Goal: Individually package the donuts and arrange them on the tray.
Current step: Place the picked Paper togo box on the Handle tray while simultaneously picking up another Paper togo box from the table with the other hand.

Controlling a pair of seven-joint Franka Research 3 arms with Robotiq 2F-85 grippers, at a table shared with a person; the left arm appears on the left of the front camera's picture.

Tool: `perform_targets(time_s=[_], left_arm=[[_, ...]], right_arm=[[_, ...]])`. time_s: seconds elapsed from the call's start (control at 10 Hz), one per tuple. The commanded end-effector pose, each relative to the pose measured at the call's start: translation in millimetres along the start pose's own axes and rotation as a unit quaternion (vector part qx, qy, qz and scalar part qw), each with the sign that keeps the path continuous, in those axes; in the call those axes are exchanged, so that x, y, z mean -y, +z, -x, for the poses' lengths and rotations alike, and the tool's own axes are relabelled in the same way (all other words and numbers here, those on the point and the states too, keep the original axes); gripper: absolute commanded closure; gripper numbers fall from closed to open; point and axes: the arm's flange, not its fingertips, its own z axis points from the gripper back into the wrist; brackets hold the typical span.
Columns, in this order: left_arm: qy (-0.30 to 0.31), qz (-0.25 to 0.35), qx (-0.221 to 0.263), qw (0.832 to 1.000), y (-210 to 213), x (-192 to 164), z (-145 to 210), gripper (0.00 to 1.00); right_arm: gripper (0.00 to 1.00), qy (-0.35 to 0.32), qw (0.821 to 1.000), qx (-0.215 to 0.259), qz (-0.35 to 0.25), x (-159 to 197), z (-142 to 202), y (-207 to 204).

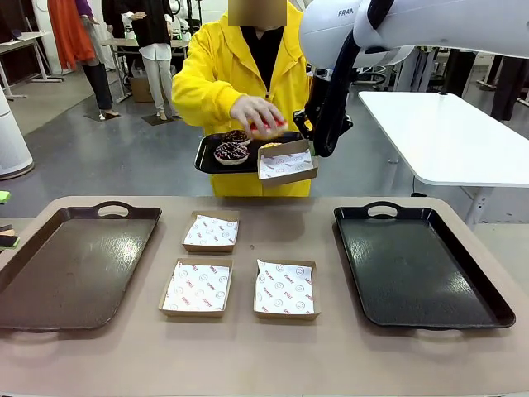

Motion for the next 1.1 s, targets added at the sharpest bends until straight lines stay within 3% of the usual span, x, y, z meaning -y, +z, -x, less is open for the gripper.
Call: perform_targets(time_s=[0.0, 1.0], left_arm=[[0.002, 0.006, 0.009, 1.0, 1.1, 2.1, -1.7, 0.0], [0.002, 0.006, 0.009, 1.0, 1.1, 2.1, -1.7, 0.0]], right_arm=[[1.0, -0.001, 1.0, 0.004, -0.002, 0.9, 0.2, 0.7], [1.0, -0.001, 1.0, 0.004, -0.002, 0.9, 0.2, 0.7]])
